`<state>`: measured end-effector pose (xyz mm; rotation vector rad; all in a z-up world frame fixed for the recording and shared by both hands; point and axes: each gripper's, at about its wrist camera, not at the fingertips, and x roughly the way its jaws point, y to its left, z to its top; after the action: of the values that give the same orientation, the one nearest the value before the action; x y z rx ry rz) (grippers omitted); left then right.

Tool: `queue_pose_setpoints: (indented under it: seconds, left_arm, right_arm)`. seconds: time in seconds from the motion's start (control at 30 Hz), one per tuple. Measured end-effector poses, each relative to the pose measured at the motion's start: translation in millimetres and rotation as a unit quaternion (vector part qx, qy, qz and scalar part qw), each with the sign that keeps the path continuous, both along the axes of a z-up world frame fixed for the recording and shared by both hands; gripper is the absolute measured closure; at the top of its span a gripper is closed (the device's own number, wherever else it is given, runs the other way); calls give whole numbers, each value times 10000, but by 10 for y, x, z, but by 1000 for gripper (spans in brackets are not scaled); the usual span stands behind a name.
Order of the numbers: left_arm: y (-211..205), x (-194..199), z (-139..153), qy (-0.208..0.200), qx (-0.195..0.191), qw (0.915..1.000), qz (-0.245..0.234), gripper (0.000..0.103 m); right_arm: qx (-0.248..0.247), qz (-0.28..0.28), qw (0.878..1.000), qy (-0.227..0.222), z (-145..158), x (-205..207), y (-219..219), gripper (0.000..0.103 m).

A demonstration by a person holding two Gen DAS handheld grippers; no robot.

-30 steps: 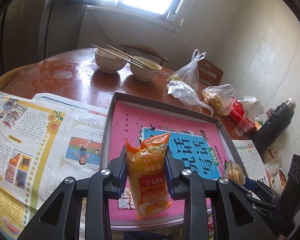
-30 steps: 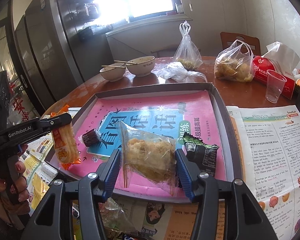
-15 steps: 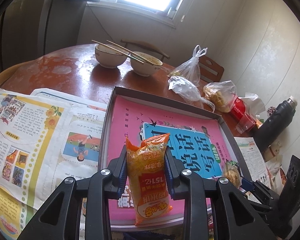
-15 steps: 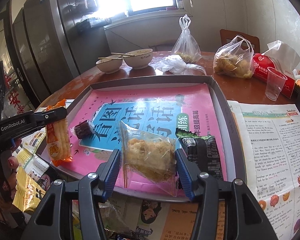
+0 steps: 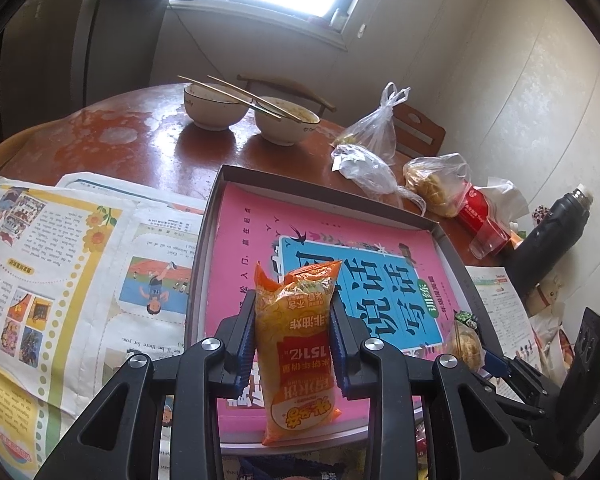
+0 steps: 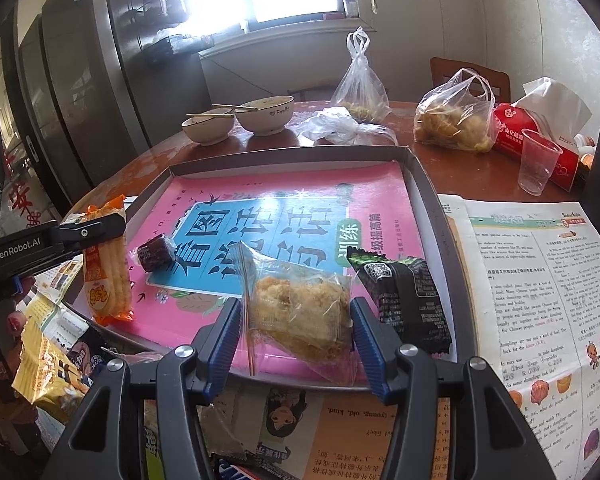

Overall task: Organize snacks
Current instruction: 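Lift both bags and carry them over the pink-lined tray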

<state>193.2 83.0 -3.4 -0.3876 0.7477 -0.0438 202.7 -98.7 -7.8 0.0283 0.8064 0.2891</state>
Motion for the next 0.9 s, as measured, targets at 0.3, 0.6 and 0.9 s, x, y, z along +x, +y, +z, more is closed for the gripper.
queue_pose_setpoints:
  seconds: [0.3, 0.6, 0.9]
  left_arm:
    - [-14, -15, -13, 39, -15, 10000, -35, 69]
    - [-40, -31, -10, 57, -13, 9999, -118, 69]
    - [-58, -49, -8, 73, -12, 9998, -178, 70]
  right_arm:
    - [-17, 3, 10000, -1, 18, -24, 2, 46]
    - [98, 9, 9999, 44, 33, -52, -23, 44]
    - [141, 16, 9999, 42, 50, -67, -23, 42]
